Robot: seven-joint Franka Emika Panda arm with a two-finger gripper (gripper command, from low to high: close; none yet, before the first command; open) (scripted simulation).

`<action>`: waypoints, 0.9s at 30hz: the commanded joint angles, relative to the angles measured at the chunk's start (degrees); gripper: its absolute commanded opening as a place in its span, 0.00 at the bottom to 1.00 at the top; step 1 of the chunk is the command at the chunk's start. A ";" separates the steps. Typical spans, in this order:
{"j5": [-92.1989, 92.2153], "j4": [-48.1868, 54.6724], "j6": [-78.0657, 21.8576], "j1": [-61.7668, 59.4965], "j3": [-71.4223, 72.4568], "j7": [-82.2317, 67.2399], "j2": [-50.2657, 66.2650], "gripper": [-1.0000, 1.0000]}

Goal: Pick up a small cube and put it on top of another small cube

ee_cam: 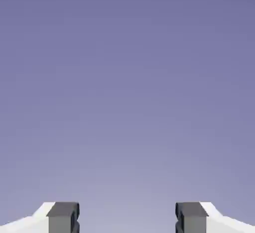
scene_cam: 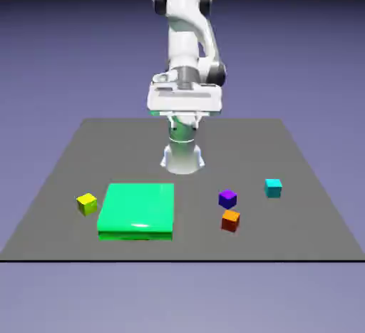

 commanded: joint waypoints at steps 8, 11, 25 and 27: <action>-9.15 9.61 -18.02 4.81 11.03 1.91 16.61 0.50; -12.59 13.21 -24.77 6.61 15.16 2.62 22.84 0.50; -28.60 30.03 -56.29 15.02 34.46 5.96 51.91 0.50; -30.89 32.43 -60.80 16.22 37.22 6.43 56.07 0.50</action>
